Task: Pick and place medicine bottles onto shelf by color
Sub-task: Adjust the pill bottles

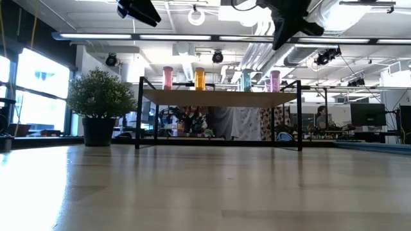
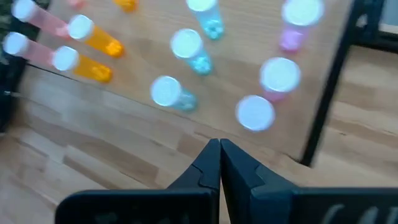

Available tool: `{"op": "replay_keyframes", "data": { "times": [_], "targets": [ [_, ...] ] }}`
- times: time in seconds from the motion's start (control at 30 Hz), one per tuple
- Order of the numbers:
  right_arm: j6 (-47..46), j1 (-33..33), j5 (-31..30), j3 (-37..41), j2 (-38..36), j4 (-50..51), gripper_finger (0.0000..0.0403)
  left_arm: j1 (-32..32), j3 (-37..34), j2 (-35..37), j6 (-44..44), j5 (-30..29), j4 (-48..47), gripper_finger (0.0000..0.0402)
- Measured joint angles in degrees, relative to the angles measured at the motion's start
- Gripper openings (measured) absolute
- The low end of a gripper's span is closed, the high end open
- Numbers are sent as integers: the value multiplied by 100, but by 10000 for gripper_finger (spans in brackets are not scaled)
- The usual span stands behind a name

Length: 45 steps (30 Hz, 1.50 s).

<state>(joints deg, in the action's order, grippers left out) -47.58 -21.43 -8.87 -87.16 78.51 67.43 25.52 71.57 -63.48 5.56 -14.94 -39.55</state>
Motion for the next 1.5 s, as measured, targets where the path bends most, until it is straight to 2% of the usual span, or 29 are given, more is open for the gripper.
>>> {"op": "replay_keyframes", "data": {
  "times": [0.23,0.4,0.7,1.5],
  "targets": [
    [681,-257,380,66,380,-674,0,-2,-2,0,0,133,0,207],
    [1168,-536,602,66,641,-685,0,-2,-1,0,-2,133,0,207],
    [1619,-762,636,66,694,-659,0,-2,-2,0,-48,133,0,207],
    [1757,-780,698,66,935,-370,0,-2,-2,0,-88,131,1,207]
  ]
}}
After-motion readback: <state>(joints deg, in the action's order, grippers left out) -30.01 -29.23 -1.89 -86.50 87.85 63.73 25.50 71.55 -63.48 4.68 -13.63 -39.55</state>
